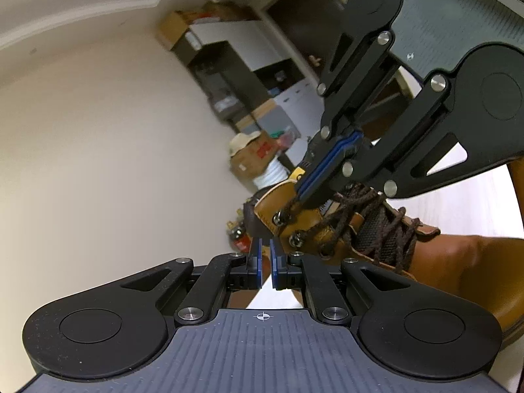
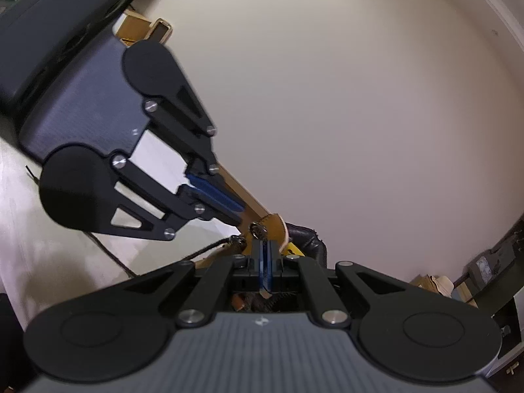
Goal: Lace up shoes with both hands
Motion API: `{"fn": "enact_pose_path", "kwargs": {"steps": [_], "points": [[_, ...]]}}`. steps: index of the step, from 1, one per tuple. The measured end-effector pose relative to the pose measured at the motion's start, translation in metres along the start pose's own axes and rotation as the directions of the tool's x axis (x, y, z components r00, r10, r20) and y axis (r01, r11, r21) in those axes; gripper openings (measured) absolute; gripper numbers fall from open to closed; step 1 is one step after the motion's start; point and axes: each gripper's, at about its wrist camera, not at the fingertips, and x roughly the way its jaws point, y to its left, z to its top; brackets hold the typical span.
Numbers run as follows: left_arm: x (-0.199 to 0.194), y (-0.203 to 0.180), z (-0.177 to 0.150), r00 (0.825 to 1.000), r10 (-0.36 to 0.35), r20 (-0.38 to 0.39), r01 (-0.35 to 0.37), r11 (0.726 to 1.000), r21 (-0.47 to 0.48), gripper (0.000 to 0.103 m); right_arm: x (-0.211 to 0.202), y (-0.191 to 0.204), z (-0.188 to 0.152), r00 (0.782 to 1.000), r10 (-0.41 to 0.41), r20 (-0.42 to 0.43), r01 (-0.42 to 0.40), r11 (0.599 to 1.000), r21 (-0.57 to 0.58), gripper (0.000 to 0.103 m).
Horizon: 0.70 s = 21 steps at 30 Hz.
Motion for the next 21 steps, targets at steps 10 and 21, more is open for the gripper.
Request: {"fn": "enact_pose_path", "kwargs": {"steps": [10, 21], "points": [[0.016, 0.005, -0.001, 0.995, -0.097, -0.007, 0.097, 0.989, 0.115, 0.008, 0.000, -0.004, 0.001, 1.000, 0.004, -0.004, -0.004, 1.000, -0.007, 0.003], [0.034, 0.022, -0.001, 0.984, -0.165, -0.072, 0.172, 0.978, 0.118, 0.000, 0.000, -0.007, -0.003, 1.000, 0.002, 0.006, -0.002, 1.000, 0.000, 0.003]]}}
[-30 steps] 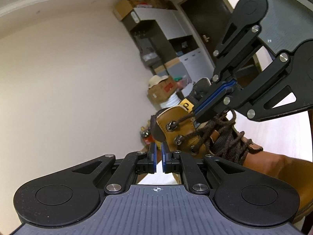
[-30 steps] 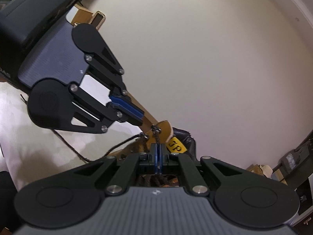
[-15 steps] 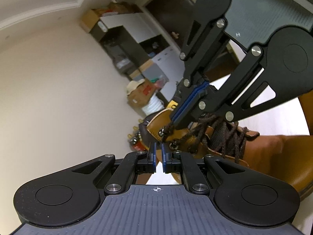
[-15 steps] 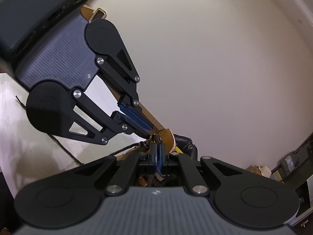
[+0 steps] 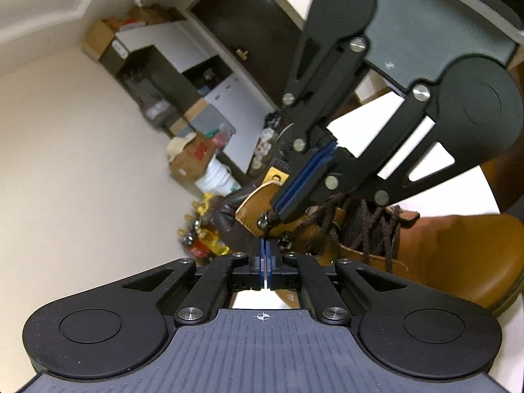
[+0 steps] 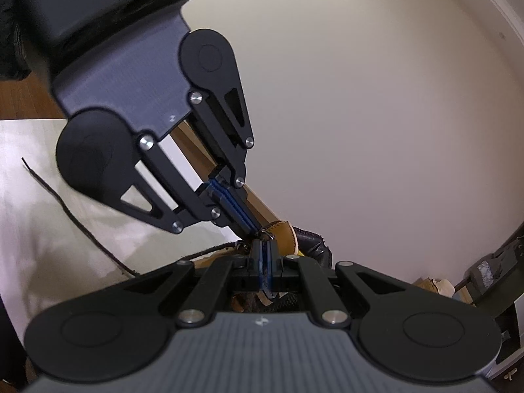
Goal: Lace up shoes with both hands
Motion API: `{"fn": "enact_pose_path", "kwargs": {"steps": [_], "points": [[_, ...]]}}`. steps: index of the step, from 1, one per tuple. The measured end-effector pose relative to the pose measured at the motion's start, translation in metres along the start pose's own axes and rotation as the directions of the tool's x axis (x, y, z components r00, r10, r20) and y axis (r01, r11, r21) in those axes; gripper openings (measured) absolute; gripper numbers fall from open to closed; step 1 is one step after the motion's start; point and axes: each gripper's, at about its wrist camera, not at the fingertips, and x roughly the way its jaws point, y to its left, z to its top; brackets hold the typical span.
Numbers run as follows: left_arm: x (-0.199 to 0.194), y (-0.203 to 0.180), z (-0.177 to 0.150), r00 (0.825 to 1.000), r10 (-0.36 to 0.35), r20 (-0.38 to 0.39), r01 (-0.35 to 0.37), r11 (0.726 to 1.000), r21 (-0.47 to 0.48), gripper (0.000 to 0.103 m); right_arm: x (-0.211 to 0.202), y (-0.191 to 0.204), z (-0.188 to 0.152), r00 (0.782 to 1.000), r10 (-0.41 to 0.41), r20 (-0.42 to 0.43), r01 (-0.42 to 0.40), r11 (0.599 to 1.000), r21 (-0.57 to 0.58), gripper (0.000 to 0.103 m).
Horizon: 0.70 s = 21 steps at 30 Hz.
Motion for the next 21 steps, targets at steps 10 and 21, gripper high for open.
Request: {"fn": "enact_pose_path", "kwargs": {"steps": [10, 21], "points": [[0.008, -0.003, -0.039, 0.998, 0.020, -0.066, -0.034, 0.976, -0.217, 0.000, -0.010, 0.008, -0.018, 0.999, 0.026, 0.031, -0.027, 0.999, 0.046, 0.013], [0.011, 0.014, -0.010, 0.996, 0.043, 0.081, -0.032, 0.991, -0.130, 0.007, 0.007, 0.006, -0.008, 0.999, -0.014, 0.030, 0.013, 1.000, 0.019, 0.003]]}}
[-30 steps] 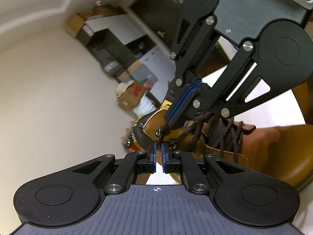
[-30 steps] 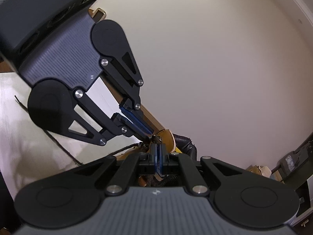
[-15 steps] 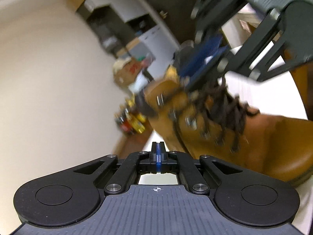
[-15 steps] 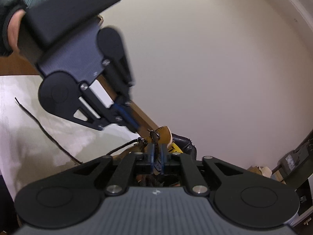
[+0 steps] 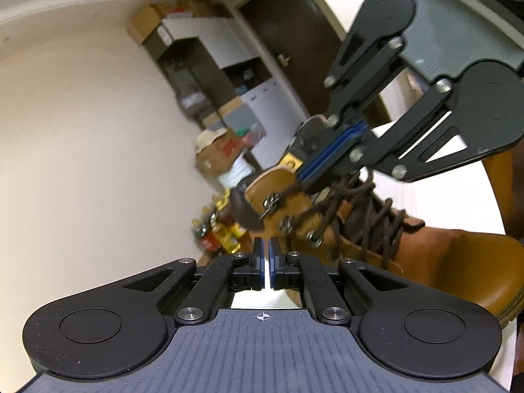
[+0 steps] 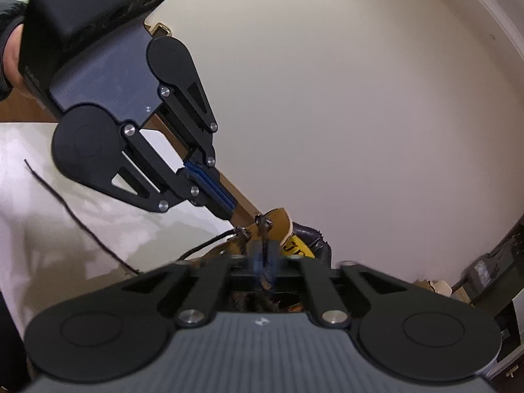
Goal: Lace up shoes with both hands
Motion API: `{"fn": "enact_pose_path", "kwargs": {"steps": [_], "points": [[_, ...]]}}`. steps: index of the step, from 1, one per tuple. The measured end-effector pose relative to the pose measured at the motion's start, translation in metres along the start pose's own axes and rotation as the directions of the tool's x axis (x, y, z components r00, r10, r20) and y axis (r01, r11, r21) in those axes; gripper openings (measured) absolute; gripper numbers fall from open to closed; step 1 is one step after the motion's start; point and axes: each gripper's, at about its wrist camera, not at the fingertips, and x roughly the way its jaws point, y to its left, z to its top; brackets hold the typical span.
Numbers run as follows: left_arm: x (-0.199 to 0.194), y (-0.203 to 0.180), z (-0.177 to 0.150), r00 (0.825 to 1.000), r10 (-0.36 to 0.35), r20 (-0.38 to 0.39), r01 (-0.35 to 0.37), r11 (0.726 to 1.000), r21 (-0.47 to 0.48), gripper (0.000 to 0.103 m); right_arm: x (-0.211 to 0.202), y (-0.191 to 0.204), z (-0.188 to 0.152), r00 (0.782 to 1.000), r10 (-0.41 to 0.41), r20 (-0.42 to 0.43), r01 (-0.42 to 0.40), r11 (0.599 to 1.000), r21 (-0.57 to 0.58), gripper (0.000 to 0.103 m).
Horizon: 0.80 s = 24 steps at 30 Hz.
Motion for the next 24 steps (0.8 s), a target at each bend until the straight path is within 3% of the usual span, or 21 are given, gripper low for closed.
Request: {"fn": "enact_pose_path", "kwargs": {"steps": [8, 13, 24], "points": [[0.010, -0.002, 0.003, 0.999, -0.043, 0.014, 0.041, 0.993, 0.108, 0.013, -0.019, -0.015, 0.009, 1.000, 0.030, -0.009, -0.030, 0.999, -0.036, 0.003], [0.001, -0.013, -0.002, 0.998, -0.061, -0.005, 0.061, 0.974, 0.218, 0.013, -0.019, -0.020, 0.008, 0.998, 0.055, -0.010, -0.056, 0.997, -0.044, 0.003], [0.004, -0.007, -0.001, 0.989, -0.138, -0.062, 0.150, 0.929, 0.338, 0.015, -0.022, -0.038, -0.002, 0.994, 0.111, -0.007, -0.111, 0.994, 0.007, 0.003]]}}
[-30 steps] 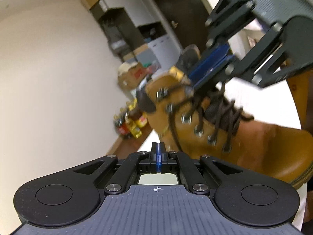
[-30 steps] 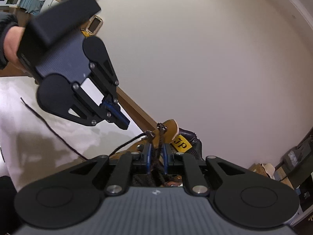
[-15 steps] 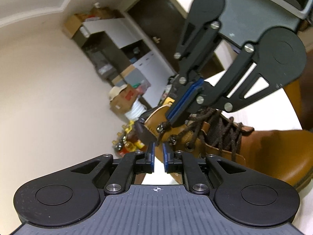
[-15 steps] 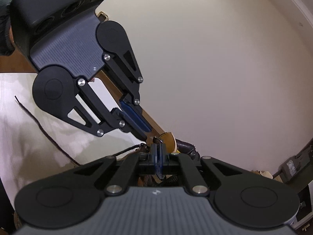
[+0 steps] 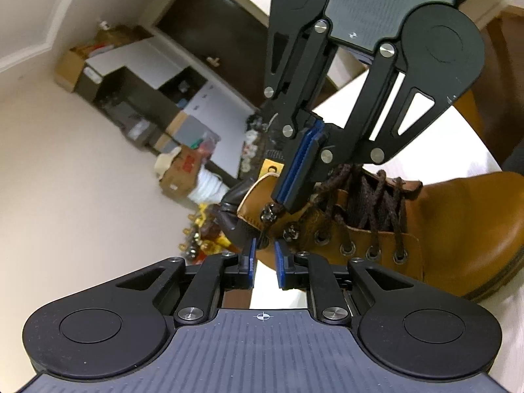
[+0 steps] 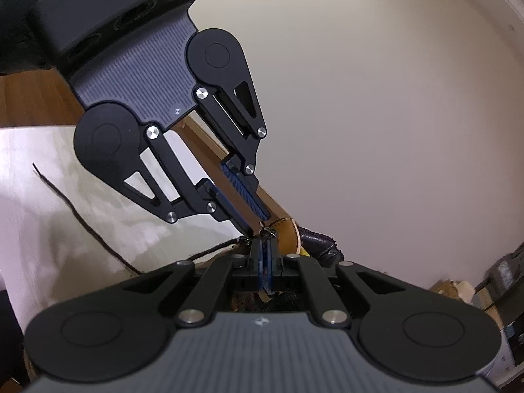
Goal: Lace up shoes with both hands
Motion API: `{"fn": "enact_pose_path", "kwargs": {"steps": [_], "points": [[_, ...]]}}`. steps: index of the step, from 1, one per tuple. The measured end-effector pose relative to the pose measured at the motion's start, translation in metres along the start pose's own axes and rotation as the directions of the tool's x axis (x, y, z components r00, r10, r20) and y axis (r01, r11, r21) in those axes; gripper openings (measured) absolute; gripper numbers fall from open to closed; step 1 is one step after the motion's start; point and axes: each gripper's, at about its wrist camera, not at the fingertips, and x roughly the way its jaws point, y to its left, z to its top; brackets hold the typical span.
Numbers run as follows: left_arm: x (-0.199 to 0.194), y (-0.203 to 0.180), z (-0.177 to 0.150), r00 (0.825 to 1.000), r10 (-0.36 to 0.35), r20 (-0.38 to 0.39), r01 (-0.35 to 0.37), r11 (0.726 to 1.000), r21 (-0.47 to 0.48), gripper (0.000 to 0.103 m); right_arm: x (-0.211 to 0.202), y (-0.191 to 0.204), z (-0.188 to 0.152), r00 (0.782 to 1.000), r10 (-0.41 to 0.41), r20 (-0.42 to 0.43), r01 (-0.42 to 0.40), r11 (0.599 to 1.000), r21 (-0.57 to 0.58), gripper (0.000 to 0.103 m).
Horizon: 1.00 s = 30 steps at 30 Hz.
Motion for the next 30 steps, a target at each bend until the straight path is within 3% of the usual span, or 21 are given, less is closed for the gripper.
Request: {"fn": "enact_pose_path", "kwargs": {"steps": [10, 12, 13, 17, 19, 23, 27, 30], "points": [[0.003, 0.022, -0.003, 0.989, -0.139, -0.053, 0.143, 0.987, 0.078, 0.015, -0.006, -0.006, -0.008, 1.000, 0.015, 0.023, -0.015, 1.000, -0.006, 0.002], [0.006, 0.028, -0.003, 0.982, -0.178, -0.070, 0.182, 0.981, 0.061, 0.003, -0.008, -0.007, -0.009, 1.000, 0.015, 0.025, -0.015, 1.000, -0.008, 0.002], [0.008, 0.030, -0.003, 0.979, -0.188, -0.080, 0.192, 0.980, 0.048, 0.003, -0.009, -0.008, -0.010, 1.000, 0.016, 0.025, -0.016, 1.000, -0.008, 0.002], [0.008, 0.033, -0.009, 0.984, -0.156, -0.082, 0.156, 0.988, -0.009, 0.002, -0.008, -0.009, -0.012, 0.999, 0.017, 0.031, -0.017, 1.000, 0.003, 0.002], [0.006, 0.030, -0.018, 0.990, -0.100, -0.097, 0.091, 0.992, -0.084, 0.002, -0.003, -0.006, -0.011, 0.999, 0.016, 0.037, -0.016, 1.000, 0.010, 0.003], [0.006, 0.025, -0.050, 0.986, -0.057, -0.157, 0.018, 0.970, -0.242, 0.002, -0.018, -0.002, -0.008, 0.998, 0.009, 0.060, -0.010, 1.000, 0.018, 0.008], [0.010, 0.023, -0.071, 0.977, -0.070, -0.203, 0.003, 0.949, -0.316, 0.000, -0.024, 0.012, -0.002, 0.993, 0.114, 0.037, -0.114, 0.994, 0.001, 0.010], [0.010, 0.022, -0.079, 0.973, -0.094, -0.213, 0.019, 0.943, -0.333, 0.000, -0.016, 0.024, 0.003, 0.975, 0.220, 0.006, -0.221, 0.975, 0.003, 0.010]]}}
